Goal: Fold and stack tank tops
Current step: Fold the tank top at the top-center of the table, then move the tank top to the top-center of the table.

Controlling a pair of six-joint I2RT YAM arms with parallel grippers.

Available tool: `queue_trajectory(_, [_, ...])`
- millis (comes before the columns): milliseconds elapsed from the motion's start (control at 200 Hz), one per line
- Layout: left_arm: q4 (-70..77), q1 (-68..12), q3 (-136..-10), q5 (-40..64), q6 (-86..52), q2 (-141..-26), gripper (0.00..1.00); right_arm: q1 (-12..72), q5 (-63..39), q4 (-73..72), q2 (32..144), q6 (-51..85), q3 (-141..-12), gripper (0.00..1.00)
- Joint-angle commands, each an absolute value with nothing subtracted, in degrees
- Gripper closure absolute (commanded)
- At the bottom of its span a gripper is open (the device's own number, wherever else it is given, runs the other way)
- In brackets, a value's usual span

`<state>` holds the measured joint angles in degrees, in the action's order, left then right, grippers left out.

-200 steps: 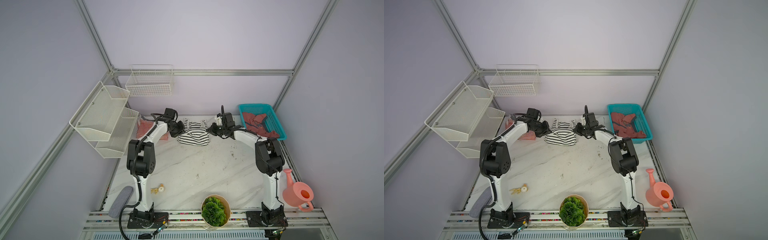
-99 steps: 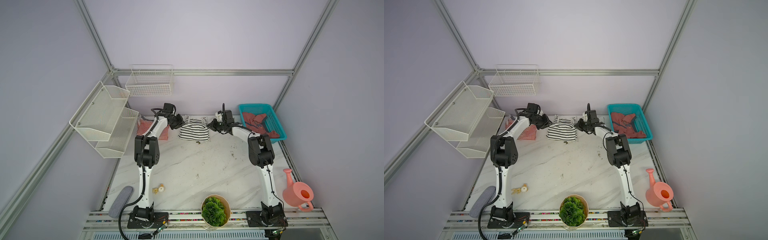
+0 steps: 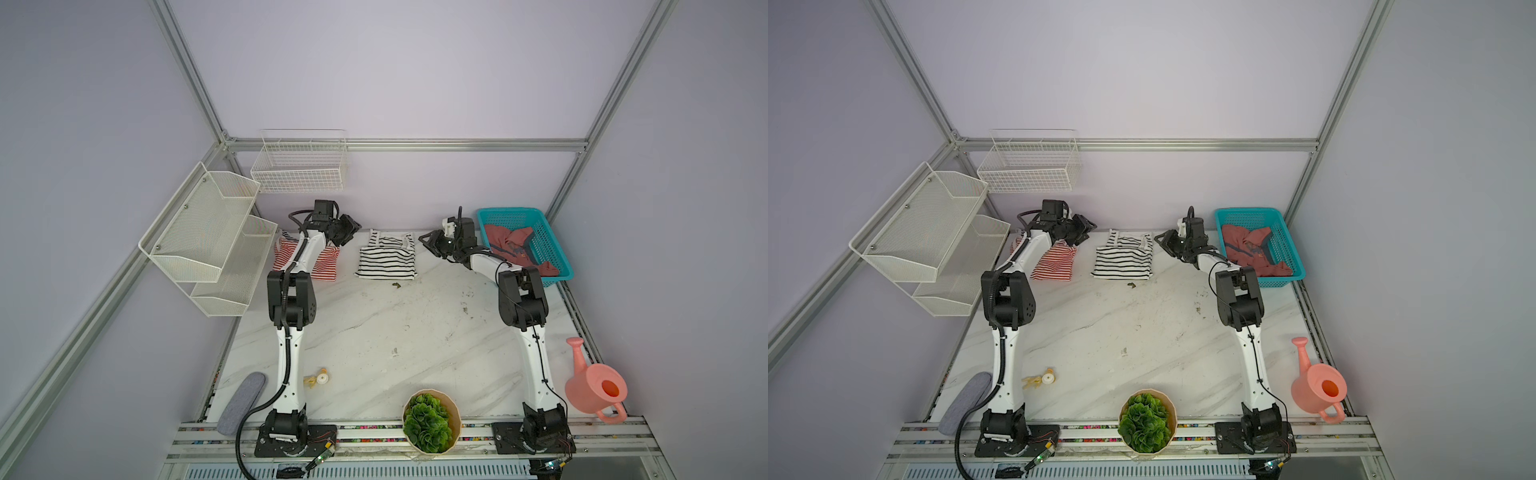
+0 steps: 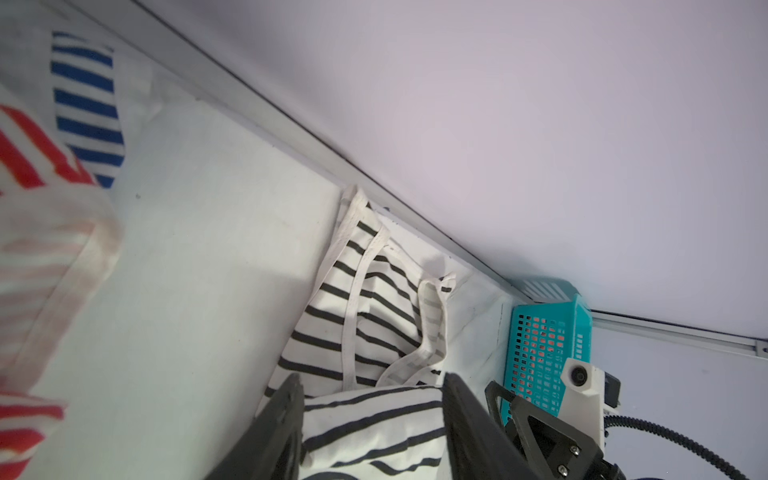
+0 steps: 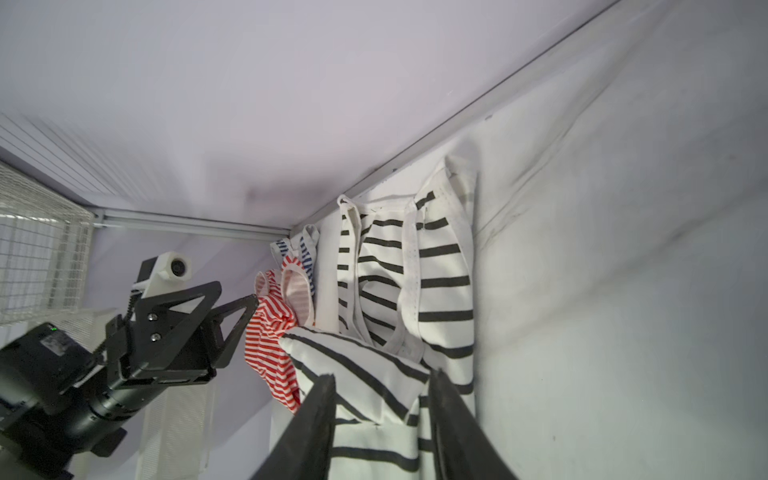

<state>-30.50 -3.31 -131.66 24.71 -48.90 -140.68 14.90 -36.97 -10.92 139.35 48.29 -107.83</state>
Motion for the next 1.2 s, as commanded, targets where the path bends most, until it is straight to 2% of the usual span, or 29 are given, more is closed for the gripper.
queue_trajectory(0, [-26.0, -4.0, -129.3, 29.3, -49.1, -134.3, 0.53, 16.0, -38.2, -17.7, 133.8, 50.5, -103.7, 0.73])
queue_trajectory(180, [-22.2, -8.0, -115.7, 30.4, -46.0, -127.1, 0.72, 20.4, -40.5, -14.7, 134.2, 47.1, -103.8, 0.74])
queue_trajectory(405, [-22.3, -11.2, -110.8, 33.5, -45.0, -128.4, 0.91, 24.2, -42.5, -7.8, 139.8, 43.4, -109.3, 0.69])
queue_trajectory(620, [-22.1, -11.2, -113.3, 33.5, -45.1, -133.2, 0.92, 24.2, -43.2, -6.8, 145.6, 43.7, -113.9, 0.68])
queue_trajectory(865, [-20.9, -11.0, -119.4, 34.4, -46.3, -138.6, 0.89, 23.0, -42.8, -7.0, 150.8, 45.8, -120.4, 0.68])
queue_trajectory(1195, [-19.3, -9.5, -120.2, 34.5, -46.8, -142.1, 0.87, 21.4, -43.5, -7.3, 151.4, 47.0, -118.4, 0.67])
